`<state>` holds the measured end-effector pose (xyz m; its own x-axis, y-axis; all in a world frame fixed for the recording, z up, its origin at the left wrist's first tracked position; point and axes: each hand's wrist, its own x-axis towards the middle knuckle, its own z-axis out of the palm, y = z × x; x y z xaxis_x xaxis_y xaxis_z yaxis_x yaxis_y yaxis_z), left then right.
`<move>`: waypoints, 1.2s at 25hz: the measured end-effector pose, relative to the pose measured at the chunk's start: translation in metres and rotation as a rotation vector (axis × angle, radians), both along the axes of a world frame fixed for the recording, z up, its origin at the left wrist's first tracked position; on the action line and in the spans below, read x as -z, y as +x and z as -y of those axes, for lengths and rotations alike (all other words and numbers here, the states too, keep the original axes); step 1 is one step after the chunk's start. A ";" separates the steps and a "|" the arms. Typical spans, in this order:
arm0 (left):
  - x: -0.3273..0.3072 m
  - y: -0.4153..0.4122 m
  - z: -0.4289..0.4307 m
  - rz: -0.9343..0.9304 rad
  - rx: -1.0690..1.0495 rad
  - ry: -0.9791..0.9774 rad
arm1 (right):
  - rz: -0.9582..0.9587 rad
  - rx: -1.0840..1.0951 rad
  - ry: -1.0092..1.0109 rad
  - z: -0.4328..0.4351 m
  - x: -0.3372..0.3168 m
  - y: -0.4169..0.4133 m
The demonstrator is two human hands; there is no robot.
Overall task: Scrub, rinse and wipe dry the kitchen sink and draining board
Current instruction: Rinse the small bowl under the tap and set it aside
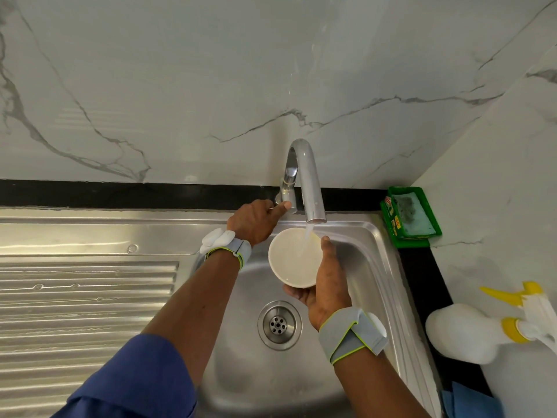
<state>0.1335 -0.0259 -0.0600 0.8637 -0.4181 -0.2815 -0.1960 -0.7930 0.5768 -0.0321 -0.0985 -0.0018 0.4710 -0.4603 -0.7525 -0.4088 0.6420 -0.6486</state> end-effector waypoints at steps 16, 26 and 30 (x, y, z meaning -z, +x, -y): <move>-0.009 -0.009 0.008 0.047 -0.091 0.079 | 0.037 -0.041 0.015 0.003 0.002 -0.002; -0.025 -0.012 0.008 -0.041 -0.179 0.009 | 0.047 -0.070 0.031 0.009 0.006 -0.002; -0.050 -0.016 0.034 0.136 -0.131 0.140 | 0.043 -0.085 0.051 0.009 0.005 -0.005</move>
<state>0.1174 -0.0596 -0.0101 0.9422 -0.2646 -0.2057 -0.1543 -0.8873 0.4345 -0.0367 -0.1070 -0.0071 0.5389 -0.3784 -0.7526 -0.4362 0.6389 -0.6336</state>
